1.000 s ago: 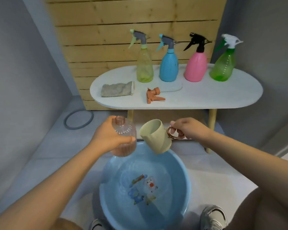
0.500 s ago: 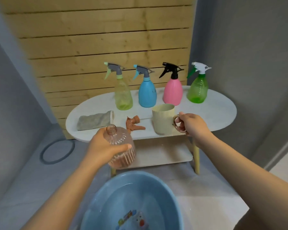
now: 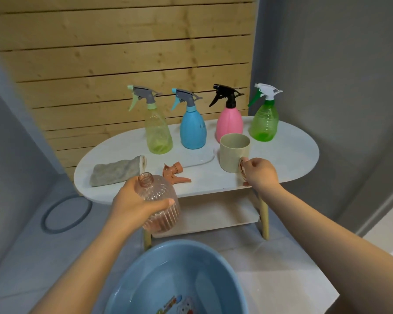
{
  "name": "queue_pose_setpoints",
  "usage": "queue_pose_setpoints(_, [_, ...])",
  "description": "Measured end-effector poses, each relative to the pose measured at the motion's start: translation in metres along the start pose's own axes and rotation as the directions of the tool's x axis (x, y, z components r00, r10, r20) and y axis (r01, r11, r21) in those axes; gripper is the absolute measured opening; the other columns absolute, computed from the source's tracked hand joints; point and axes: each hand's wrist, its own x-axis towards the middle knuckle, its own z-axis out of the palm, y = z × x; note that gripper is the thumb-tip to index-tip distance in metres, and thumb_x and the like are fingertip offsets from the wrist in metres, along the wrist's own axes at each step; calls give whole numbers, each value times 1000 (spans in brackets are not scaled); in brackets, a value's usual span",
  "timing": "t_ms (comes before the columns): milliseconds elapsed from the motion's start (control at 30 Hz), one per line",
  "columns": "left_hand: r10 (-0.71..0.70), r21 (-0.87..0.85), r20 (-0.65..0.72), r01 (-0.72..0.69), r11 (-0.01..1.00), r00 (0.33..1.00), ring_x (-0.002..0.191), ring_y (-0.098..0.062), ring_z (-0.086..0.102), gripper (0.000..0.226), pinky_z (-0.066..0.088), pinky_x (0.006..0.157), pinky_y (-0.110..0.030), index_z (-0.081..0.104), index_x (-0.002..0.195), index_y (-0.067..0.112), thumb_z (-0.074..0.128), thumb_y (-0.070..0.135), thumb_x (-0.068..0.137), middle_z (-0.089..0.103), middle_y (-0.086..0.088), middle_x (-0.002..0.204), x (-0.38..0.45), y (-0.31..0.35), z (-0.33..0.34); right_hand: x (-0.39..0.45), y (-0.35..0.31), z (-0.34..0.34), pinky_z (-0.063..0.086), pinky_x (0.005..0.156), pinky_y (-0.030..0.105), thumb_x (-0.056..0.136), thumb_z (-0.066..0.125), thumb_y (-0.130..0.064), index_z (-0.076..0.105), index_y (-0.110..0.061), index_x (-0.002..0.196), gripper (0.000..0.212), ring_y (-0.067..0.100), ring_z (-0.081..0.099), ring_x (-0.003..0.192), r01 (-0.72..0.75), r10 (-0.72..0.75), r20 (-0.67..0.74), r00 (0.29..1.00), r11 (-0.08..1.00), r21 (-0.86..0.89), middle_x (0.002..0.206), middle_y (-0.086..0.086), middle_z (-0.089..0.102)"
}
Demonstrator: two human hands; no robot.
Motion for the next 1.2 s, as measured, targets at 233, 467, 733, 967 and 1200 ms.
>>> queue_pose_setpoints(233, [-20,-48,-30,19,999,999,94,-15,61,69,50,79,-32,56,117,21,90,23,56,64,5,104,-3,-3,-2,-19,-10,6,37,84,37,88,55,-22,55,-9,121,36,34,38,113,346,-479,-178,859,801,-489,120,17,46])
queue_pose_setpoints(467, [-2,-158,-80,-10,987,997,90,-3,59,62,47,75,-26,54,110,28,88,18,59,62,15,97,-4,-4,-12,-22,-39,48,43,93,34,86,64,-31,54,-20,125,42,21,48,114,558,-510,226,830,751,-354,128,3,48])
queue_pose_setpoints(733, [17,-138,-120,-33,990,993,93,-4,60,69,50,87,-29,56,118,25,89,21,57,63,15,101,4,-10,-28,-9,-50,105,22,112,36,84,66,-30,24,-28,148,76,25,20,141,705,-406,605,685,578,-410,157,1,15])
queue_pose_setpoints(967, [45,-121,-126,-61,991,991,82,9,55,60,43,68,-12,53,106,32,88,18,59,58,24,90,6,-13,-40,2,-45,126,30,103,34,83,66,-30,39,-24,136,60,29,31,127,694,-435,557,708,577,-432,140,4,37])
queue_pose_setpoints(1200, [79,-45,-82,-83,996,993,79,19,51,59,38,64,1,54,104,34,88,17,59,57,25,92,0,-19,-50,-6,-52,124,36,97,33,77,69,-44,41,-18,136,71,24,38,117,720,-356,642,679,496,-485,128,7,42])
